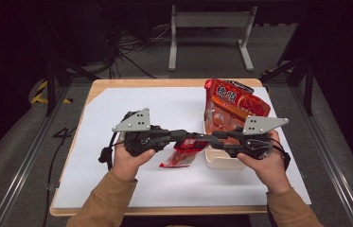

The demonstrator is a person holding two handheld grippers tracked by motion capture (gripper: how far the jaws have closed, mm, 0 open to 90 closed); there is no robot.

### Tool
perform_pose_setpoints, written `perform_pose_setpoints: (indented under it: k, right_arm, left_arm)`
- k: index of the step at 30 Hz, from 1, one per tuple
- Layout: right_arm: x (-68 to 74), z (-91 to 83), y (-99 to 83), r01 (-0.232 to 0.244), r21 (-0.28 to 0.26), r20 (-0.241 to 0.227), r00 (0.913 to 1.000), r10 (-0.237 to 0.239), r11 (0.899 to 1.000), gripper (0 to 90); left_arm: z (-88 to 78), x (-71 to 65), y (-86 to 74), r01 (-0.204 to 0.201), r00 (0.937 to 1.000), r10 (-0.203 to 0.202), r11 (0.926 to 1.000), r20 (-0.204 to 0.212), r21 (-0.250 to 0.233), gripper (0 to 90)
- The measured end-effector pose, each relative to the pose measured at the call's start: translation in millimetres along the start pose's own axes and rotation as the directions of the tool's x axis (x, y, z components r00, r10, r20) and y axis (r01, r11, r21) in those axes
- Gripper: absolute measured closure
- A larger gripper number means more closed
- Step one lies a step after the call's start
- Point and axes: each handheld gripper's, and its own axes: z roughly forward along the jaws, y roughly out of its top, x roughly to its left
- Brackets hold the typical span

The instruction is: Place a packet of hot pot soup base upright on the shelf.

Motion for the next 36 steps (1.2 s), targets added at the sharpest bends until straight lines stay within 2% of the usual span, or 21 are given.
perform_pose_setpoints:
  k: [9,13,23,25,26,28,29,31,33,36]
  right_arm:
    - [-1.4,7.3,0.2,0.044,0.008,-0.034,0.9984,-0.044,0.999,80.6]
    - [-0.5,5.9,1.5,0.060,0.012,-0.043,0.9973,-0.059,0.998,87.4]
    - [6.6,-6.9,12.5,0.109,0.012,-0.035,0.9935,-0.108,0.994,89.9]
    - [10.0,-10.4,16.1,0.136,0.026,-0.027,0.9904,-0.135,0.990,90.0]
    - [11.4,-11.4,17.2,0.141,0.030,-0.024,0.9898,-0.140,0.990,90.0]
    - [13.6,-13.4,18.9,0.154,0.034,-0.020,0.9880,-0.153,0.988,90.0]
    - [14.2,-14.1,19.5,0.156,0.032,-0.019,0.9877,-0.155,0.987,90.0]
    - [15.2,-15.2,20.5,0.158,0.029,-0.017,0.9873,-0.158,0.987,90.0]
    - [15.9,-15.7,21.2,0.163,0.033,-0.019,0.9865,-0.163,0.986,90.0]
    - [17.6,-15.2,22.3,0.176,0.045,-0.020,0.9843,-0.175,0.983,90.0]
  left_arm:
    - [0.2,2.4,-2.6,0.006,1.0000,-0.006,1.0000,0.002,0.000,90.0]
    - [-2.3,3.7,-3.1,0.008,0.9999,-0.008,1.0000,-0.009,-0.005,90.0]
    - [-4.6,7.1,-6.0,0.014,0.9999,-0.014,0.9999,-0.006,0.003,90.0]
    - [-3.9,8.6,-6.9,0.014,0.9999,-0.014,0.9997,-0.003,0.021,89.5]
    - [-2.9,9.1,-7.9,0.018,0.9998,-0.017,0.9994,-0.010,0.029,87.2]
    - [-0.1,9.9,-9.6,0.030,0.9987,-0.028,0.9980,-0.042,0.055,72.3]
    - [1.9,10.8,-10.5,0.035,0.9987,-0.032,0.9971,-0.040,0.068,65.5]
    - [7.4,11.5,-12.9,0.044,0.9989,-0.043,0.9951,-0.016,0.089,60.1]
    - [14.8,12.5,-15.1,0.043,0.9991,-0.043,0.9907,0.001,0.129,53.1]
    - [24.8,11.7,-18.8,0.033,0.9992,-0.036,0.9848,0.015,0.170,52.0]
